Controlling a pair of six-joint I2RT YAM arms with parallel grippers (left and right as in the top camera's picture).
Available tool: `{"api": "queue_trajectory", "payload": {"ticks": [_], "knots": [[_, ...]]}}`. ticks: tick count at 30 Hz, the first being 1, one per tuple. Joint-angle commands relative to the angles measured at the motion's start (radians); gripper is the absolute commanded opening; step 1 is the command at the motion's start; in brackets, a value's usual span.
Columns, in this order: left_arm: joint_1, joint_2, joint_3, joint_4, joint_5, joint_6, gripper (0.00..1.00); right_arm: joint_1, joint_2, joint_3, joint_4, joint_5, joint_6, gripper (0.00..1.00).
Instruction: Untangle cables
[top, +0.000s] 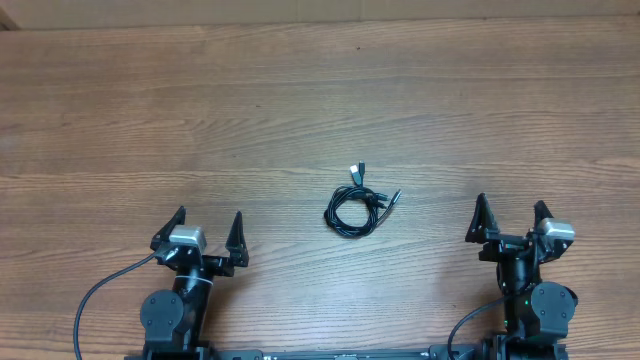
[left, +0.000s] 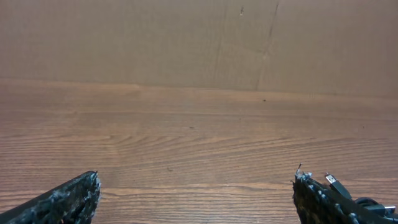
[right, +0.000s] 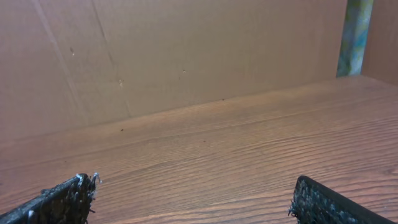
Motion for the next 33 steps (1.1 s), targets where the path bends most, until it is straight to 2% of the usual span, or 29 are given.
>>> {"api": "queue_trajectory", "payload": {"ticks": [1, 29, 33], "knots": [[-0.006, -0.008, -0.005, -0.001, -0.003, -0.02, 0.99, 0.002, -0.009, -0.01, 0.006, 0.008, 0.003, 1.0], [-0.006, -0.008, -0.005, -0.001, -0.006, -0.019, 1.0, 0.002, -0.009, -0.01, 0.006, 0.009, 0.003, 1.0], [-0.006, -0.008, -0.005, -0.001, -0.049, -0.019, 1.0, 0.002, -0.009, -0.01, 0.006, 0.009, 0.003, 1.0]]}}
